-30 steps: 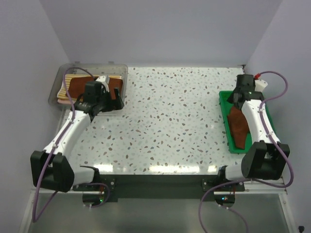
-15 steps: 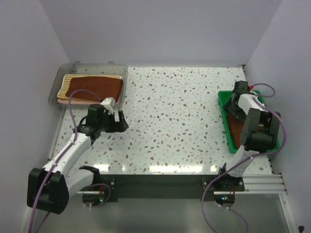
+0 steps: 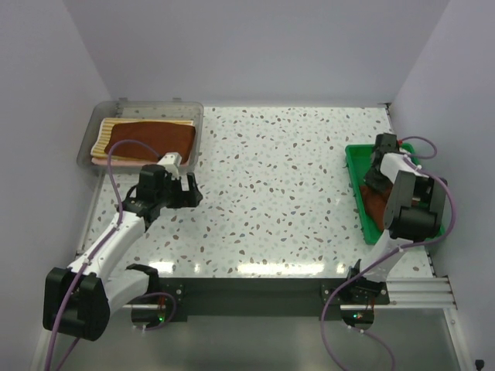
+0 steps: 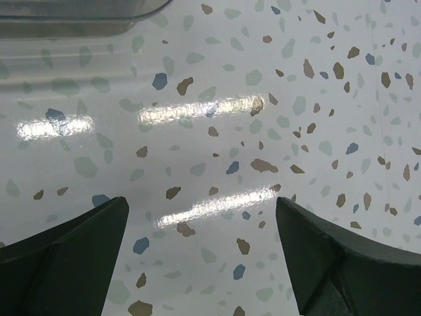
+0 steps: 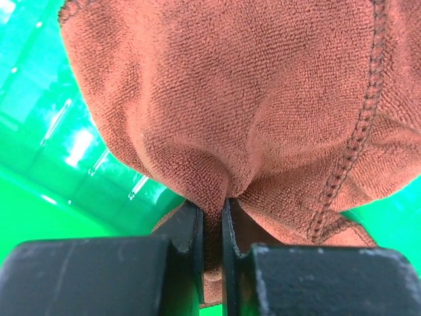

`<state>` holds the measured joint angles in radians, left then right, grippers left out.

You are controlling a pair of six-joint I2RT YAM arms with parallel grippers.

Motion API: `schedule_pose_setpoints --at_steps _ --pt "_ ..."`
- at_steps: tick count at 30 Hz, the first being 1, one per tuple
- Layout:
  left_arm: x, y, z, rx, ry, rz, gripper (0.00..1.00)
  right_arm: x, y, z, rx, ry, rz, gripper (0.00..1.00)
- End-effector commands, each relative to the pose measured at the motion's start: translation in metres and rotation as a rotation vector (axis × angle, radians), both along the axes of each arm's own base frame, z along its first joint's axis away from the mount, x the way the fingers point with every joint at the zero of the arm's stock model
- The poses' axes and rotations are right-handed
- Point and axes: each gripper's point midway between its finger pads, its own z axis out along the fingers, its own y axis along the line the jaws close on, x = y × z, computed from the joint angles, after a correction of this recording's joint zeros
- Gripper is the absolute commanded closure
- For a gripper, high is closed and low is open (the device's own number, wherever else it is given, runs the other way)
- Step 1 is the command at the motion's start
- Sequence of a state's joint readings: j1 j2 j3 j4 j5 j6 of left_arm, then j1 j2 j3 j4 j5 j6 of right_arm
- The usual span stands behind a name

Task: Fold and stack the towels
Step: Grab crumpled towel, then move the towel to the center of the board

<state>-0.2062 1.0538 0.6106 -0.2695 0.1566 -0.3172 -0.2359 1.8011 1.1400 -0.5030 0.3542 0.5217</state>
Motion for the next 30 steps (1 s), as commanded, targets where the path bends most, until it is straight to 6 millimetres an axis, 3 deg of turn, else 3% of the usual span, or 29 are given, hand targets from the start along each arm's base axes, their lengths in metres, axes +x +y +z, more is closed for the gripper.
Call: schedule_pose_setpoints --at_steps 1,5,6,8,9,11,12,14,15,17,18,20,21,22,23,26,27,28,29,30 --pt "0.013 0.001 0.012 0.021 -0.065 -0.001 0.00 0.004 0.003 0.024 -0.006 -0.051 0.034 1.00" --pt "0.014 -0.005 0.012 -0.016 -0.055 -0.003 0.00 0.017 -0.004 0.081 -0.059 -0.138 0.056 1.00" --pt "0.013 -0.011 0.013 -0.047 -0.047 -0.016 0.00 0.025 -0.004 0.112 -0.073 -0.202 0.063 1.00" --pt "0.014 -0.017 0.015 -0.072 -0.034 -0.021 0.00 0.034 -0.002 0.143 -0.091 -0.269 0.096 1.00" --pt "0.017 -0.021 0.017 -0.075 -0.032 -0.027 0.00 0.045 0.000 0.171 -0.109 -0.332 0.113 1.00" --pt "0.017 -0.025 0.019 -0.076 -0.022 -0.030 0.00 0.055 0.015 0.206 -0.128 -0.403 0.175 1.00" --pt "0.020 -0.028 0.025 -0.081 -0.026 -0.035 0.00 0.064 0.021 0.234 -0.152 -0.455 0.210 1.00" --pt "0.022 -0.035 0.031 -0.093 -0.030 -0.039 0.00 0.070 0.047 0.253 -0.169 -0.463 0.297 1.00" --pt "0.025 -0.038 0.039 -0.099 -0.044 -0.044 0.00 0.075 0.058 0.273 -0.176 -0.502 0.336 1.00" --pt "0.026 -0.046 0.044 -0.092 -0.036 -0.052 0.00 0.079 0.098 0.283 -0.178 -0.508 0.464 1.00" --pt "0.030 -0.053 0.057 -0.091 -0.058 -0.066 0.00 0.080 0.113 0.288 -0.167 -0.521 0.513 1.00" --pt "0.031 -0.056 0.060 -0.069 -0.042 -0.058 0.00 0.078 0.153 0.288 -0.136 -0.530 0.634 1.00" --pt "0.035 -0.063 0.075 -0.074 -0.067 -0.069 0.00 0.075 0.167 0.286 -0.120 -0.531 0.679 1.00" --pt "0.036 -0.064 0.079 -0.069 -0.069 -0.058 0.00 0.071 0.195 0.285 -0.085 -0.543 0.759 1.00" --pt "0.038 -0.066 0.083 -0.072 -0.070 -0.056 0.00 0.067 0.210 0.284 -0.064 -0.548 0.818 1.00" --pt "0.048 -0.077 0.112 -0.079 -0.112 -0.047 0.00 0.044 0.266 0.264 0.049 -0.521 0.991 1.00" --pt "0.048 -0.081 0.115 -0.074 -0.114 -0.052 0.00 0.033 0.278 0.245 0.084 -0.474 1.029 1.00" --pt "0.049 -0.080 0.117 -0.061 -0.110 -0.039 0.00 0.019 0.302 0.231 0.126 -0.438 1.104 0.96" --pt "0.051 -0.082 0.116 -0.055 -0.104 -0.038 0.00 0.008 0.313 0.217 0.153 -0.396 1.147 0.92" --pt "0.051 -0.089 0.124 -0.063 -0.116 -0.052 0.00 -0.008 0.324 0.191 0.190 -0.327 1.195 0.78"
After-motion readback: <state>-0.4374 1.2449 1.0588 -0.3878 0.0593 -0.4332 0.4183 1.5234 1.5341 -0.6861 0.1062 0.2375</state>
